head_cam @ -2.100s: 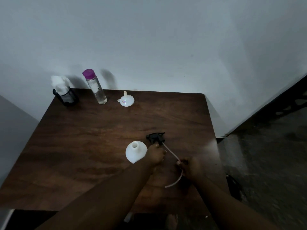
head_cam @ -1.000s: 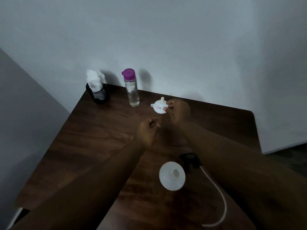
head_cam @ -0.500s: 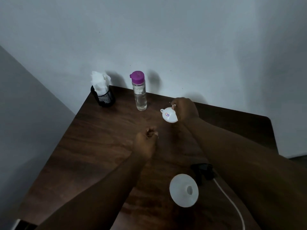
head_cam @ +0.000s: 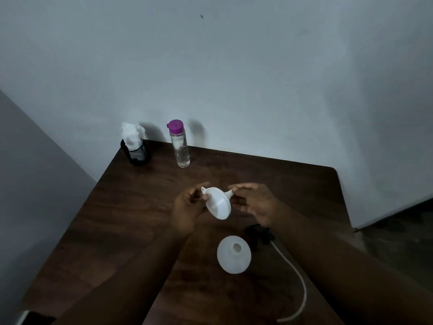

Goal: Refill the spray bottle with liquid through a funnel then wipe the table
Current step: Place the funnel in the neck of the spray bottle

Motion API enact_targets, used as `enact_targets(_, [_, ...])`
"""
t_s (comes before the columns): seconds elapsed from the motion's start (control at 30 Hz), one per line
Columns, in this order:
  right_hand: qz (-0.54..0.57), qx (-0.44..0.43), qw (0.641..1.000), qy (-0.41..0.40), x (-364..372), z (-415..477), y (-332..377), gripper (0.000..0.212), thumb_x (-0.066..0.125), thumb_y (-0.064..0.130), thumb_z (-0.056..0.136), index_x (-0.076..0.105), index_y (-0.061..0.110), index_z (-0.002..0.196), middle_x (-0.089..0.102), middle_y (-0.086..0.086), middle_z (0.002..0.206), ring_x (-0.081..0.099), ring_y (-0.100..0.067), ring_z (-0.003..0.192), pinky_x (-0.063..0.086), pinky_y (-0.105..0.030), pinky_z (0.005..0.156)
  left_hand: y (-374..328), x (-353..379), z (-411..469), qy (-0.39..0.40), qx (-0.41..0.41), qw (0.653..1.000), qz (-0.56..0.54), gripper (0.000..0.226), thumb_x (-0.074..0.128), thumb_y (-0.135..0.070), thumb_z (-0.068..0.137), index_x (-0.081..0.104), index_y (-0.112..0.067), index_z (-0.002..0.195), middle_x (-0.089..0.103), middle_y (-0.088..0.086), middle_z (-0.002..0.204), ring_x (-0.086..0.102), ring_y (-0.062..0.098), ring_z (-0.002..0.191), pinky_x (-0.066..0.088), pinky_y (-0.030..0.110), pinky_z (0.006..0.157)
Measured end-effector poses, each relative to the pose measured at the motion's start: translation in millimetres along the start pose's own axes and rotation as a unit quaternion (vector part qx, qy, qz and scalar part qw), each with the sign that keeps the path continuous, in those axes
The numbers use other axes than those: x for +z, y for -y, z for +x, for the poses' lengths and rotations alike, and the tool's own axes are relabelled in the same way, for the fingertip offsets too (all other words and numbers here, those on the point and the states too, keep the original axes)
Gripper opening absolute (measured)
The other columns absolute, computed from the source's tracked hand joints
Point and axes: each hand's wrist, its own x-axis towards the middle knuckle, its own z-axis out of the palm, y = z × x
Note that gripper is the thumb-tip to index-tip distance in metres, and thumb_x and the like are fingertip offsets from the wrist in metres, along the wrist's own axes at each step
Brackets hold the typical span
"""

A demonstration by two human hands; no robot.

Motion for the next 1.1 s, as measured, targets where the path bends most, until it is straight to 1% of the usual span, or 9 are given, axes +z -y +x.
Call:
enact_targets(0.1, [0.009, 0.031, 0.999, -0.021, 1.1, -26.5, -8.3, 0.013, 0.065, 0.011, 0.094, 0.075, 0.009, 0.102, 0.076, -0.010, 0.105, 0.072, -0.024, 0.099, 0.062, -0.035, 0.074, -11.8, 7.3, -25.9, -0.015, -0.013, 1.000, -0.005, 0.031, 0.068, -0.007, 0.094, 0.069, -0.006, 0.124, 0.075, 0.005, 0.114, 0.073, 0.019, 0.105, 0.062, 0.030, 0.073])
enact_targets(0.23, [-0.013, -0.010, 0.999, -0.050, 4.1, -65.7, -14.4, 0.009, 0.066, 0.011, 0.094, 0.071, 0.007, 0.101, 0.074, -0.011, 0.098, 0.072, -0.022, 0.089, 0.059, -0.025, 0.058, -28.7, 13.0, -53.0, -0.020, -0.035, 0.999, 0.022, 0.024, 0.071, -0.011, 0.093, 0.074, -0.012, 0.117, 0.078, 0.002, 0.106, 0.075, 0.019, 0.098, 0.065, 0.036, 0.073])
enact_targets(0.37, [0.004, -0.046, 0.998, -0.047, -1.0, -97.6, -17.7, 0.014, 0.068, 0.029, 0.094, 0.073, 0.016, 0.096, 0.076, -0.010, 0.099, 0.075, -0.025, 0.091, 0.063, -0.039, 0.075, -45.2, 15.8, -74.0, -0.029, -0.054, 0.998, 0.010, 0.020, 0.071, -0.011, 0.093, 0.075, -0.011, 0.112, 0.078, 0.004, 0.102, 0.076, 0.021, 0.092, 0.062, 0.029, 0.063])
enact_targets(0.47, [0.031, -0.040, 0.999, -0.012, -9.0, -117.6, -20.7, 0.032, 0.067, 0.040, 0.092, 0.071, 0.014, 0.109, 0.076, -0.012, 0.102, 0.075, -0.028, 0.091, 0.061, -0.048, 0.084, -53.5, 18.6, -86.0, -0.022, -0.061, 0.998, 0.017, 0.019, 0.071, -0.013, 0.094, 0.076, -0.010, 0.111, 0.079, 0.006, 0.101, 0.077, 0.022, 0.089, 0.060, 0.028, 0.062])
enact_targets(0.57, [0.017, -0.058, 0.998, 0.008, -14.6, -131.2, -26.1, 0.038, 0.066, 0.037, 0.093, 0.069, 0.008, 0.117, 0.075, -0.015, 0.105, 0.075, -0.030, 0.093, 0.060, -0.047, 0.086, -58.6, 21.8, -95.7, -0.006, -0.069, 0.998, 0.010, 0.017, 0.071, -0.014, 0.094, 0.076, -0.010, 0.109, 0.080, 0.005, 0.097, 0.077, 0.020, 0.085, 0.061, 0.028, 0.062])
enact_targets(0.7, [0.024, -0.055, 0.998, 0.011, -16.7, -138.7, -29.2, 0.037, 0.062, 0.032, 0.096, 0.066, 0.003, 0.118, 0.075, -0.016, 0.105, 0.075, -0.028, 0.093, 0.060, -0.045, 0.087, -60.4, 25.5, -101.2, 0.019, -0.094, 0.995, 0.010, 0.019, 0.070, -0.016, 0.094, 0.076, -0.010, 0.112, 0.080, 0.004, 0.097, 0.078, 0.021, 0.086, 0.064, 0.035, 0.071])
enact_targets(0.9, [0.027, -0.035, 0.999, -0.001, -15.5, -138.0, -31.1, 0.038, 0.060, 0.033, 0.097, 0.066, 0.000, 0.115, 0.075, -0.019, 0.099, 0.076, -0.029, 0.089, 0.062, -0.040, 0.082, -59.5, 28.2, -97.5, 0.024, -0.128, 0.991, -0.024, 0.015, 0.069, -0.011, 0.095, 0.075, -0.006, 0.108, 0.079, 0.010, 0.096, 0.078, 0.022, 0.082, 0.061, 0.028, 0.063])
enact_targets(1.03, [0.004, -0.028, 1.000, -0.009, -14.8, -133.9, -35.5, 0.037, 0.061, 0.032, 0.097, 0.067, 0.000, 0.114, 0.075, -0.017, 0.100, 0.076, -0.027, 0.086, 0.063, -0.036, 0.076, -48.5, 26.7, -95.3, 0.024, -0.148, 0.989, -0.007, 0.019, 0.069, -0.012, 0.094, 0.073, -0.006, 0.112, 0.078, 0.013, 0.104, 0.077, 0.027, 0.090, 0.064, 0.040, 0.075])
enact_targets(1.1, [-0.006, -0.028, 0.999, -0.014, -15.1, -130.7, -40.0, 0.038, 0.061, 0.033, 0.097, 0.067, 0.000, 0.114, 0.075, -0.018, 0.100, 0.077, -0.027, 0.085, 0.063, -0.037, 0.076, -43.0, 26.3, -95.4, 0.023, -0.156, 0.987, -0.004, 0.020, 0.069, -0.011, 0.095, 0.073, -0.004, 0.113, 0.077, 0.013, 0.105, 0.077, 0.028, 0.093, 0.065, 0.041, 0.077])
